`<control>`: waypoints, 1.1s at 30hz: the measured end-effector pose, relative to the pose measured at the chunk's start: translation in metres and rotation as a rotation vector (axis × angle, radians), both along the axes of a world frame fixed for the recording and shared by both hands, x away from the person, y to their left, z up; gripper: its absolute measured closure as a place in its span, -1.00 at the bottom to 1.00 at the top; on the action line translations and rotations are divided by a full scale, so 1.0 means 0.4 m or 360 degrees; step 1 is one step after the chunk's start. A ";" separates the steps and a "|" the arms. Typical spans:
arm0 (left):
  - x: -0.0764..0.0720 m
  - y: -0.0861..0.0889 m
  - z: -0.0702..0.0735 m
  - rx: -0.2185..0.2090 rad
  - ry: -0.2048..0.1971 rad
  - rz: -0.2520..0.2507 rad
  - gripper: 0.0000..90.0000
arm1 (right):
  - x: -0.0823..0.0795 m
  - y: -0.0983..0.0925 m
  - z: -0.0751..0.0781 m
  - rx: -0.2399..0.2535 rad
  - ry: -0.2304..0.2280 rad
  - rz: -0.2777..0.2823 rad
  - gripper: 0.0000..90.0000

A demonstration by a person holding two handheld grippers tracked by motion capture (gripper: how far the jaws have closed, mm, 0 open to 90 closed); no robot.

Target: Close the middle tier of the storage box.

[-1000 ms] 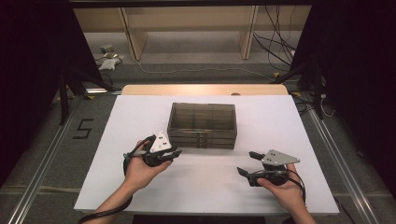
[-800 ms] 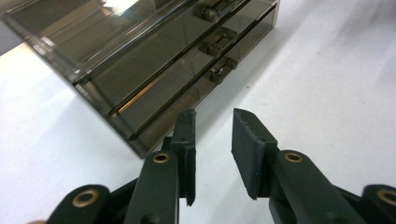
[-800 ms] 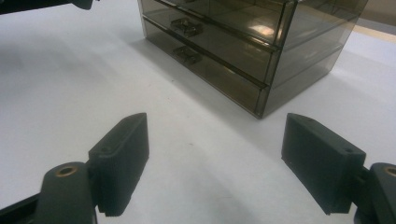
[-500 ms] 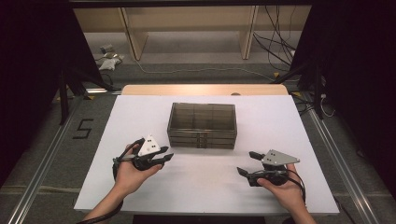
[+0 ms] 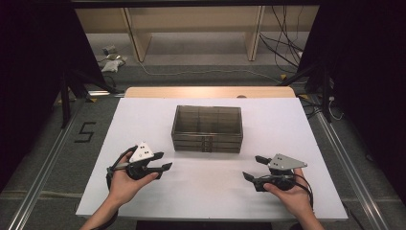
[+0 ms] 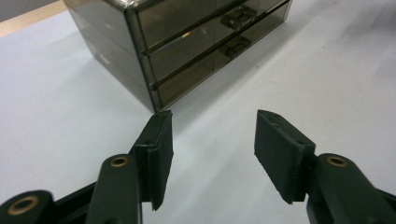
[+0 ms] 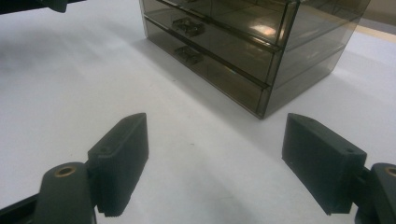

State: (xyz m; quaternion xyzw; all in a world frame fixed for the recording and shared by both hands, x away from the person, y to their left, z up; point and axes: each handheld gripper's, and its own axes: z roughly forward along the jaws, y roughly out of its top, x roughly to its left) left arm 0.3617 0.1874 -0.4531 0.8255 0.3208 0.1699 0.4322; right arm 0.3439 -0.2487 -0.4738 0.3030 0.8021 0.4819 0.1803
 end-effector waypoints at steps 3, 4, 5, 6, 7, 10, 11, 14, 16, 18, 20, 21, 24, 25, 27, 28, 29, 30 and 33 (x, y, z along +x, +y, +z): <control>-0.004 0.008 -0.004 -0.0008 0.0008 0.0015 -0.05 | 0.000 0.000 0.001 0.0002 -0.0005 0.0000 -0.47; -0.006 0.011 -0.004 -0.0021 0.0016 0.0016 -0.08 | 0.000 0.000 0.000 0.0002 -0.0004 0.0000 -0.47; -0.007 0.014 -0.005 -0.0035 0.0022 0.0018 -0.11 | 0.000 0.000 0.000 0.0001 -0.0003 0.0000 -0.47; -0.008 0.016 -0.006 -0.0036 0.0022 0.0025 -0.14 | 0.000 0.001 0.000 0.0003 -0.0001 -0.0002 -0.47; -0.008 0.017 -0.006 -0.0039 0.0026 0.0032 -0.21 | 0.000 0.001 0.000 0.0003 0.0000 -0.0001 -0.47; -0.011 0.024 -0.009 -0.0040 0.0032 0.0045 -0.32 | 0.000 0.002 -0.001 -0.0007 -0.0003 0.0002 -0.47; -0.012 0.027 -0.009 -0.0037 0.0036 0.0047 -0.35 | 0.000 0.002 -0.001 -0.0006 -0.0002 0.0003 -0.47; -0.017 0.038 -0.012 -0.0045 0.0039 0.0072 -0.43 | 0.000 0.002 -0.001 -0.0001 -0.0003 -0.0002 -0.47; -0.021 0.044 -0.016 -0.0044 0.0040 0.0080 -0.49 | 0.000 0.002 -0.001 -0.0001 -0.0002 -0.0003 -0.47; -0.026 0.049 -0.019 -0.0039 0.0034 0.0086 -0.56 | 0.000 0.002 -0.001 -0.0002 -0.0001 -0.0004 -0.47; -0.029 0.054 -0.021 -0.0031 0.0028 0.0080 -0.62 | 0.000 0.002 -0.001 -0.0003 -0.0002 -0.0001 -0.47; -0.030 0.056 -0.022 -0.0028 0.0026 0.0081 -0.65 | 0.000 0.002 -0.001 -0.0005 -0.0002 -0.0002 -0.47; -0.032 0.062 -0.024 -0.0031 0.0025 0.0094 -0.66 | 0.000 0.002 -0.001 -0.0003 -0.0002 -0.0002 -0.47; -0.032 0.064 -0.025 -0.0027 0.0024 0.0095 -0.66 | 0.000 0.002 0.000 -0.0003 -0.0002 -0.0003 -0.47; -0.035 0.070 -0.029 -0.0029 0.0034 0.0099 -0.68 | 0.000 0.001 -0.001 -0.0003 -0.0001 -0.0004 -0.47; -0.037 0.073 -0.031 -0.0028 0.0032 0.0103 -0.69 | 0.001 0.001 -0.001 -0.0003 -0.0001 -0.0004 -0.47; -0.040 0.077 -0.035 -0.0025 0.0028 0.0108 -0.70 | 0.000 0.000 -0.001 -0.0002 -0.0002 -0.0005 -0.47; -0.042 0.081 -0.037 -0.0027 0.0028 0.0112 -0.72 | 0.000 0.000 0.000 -0.0001 -0.0003 -0.0005 -0.47; -0.048 0.093 -0.041 -0.0032 0.0024 0.0124 -0.76 | 0.001 0.001 -0.001 -0.0001 -0.0001 -0.0005 -0.47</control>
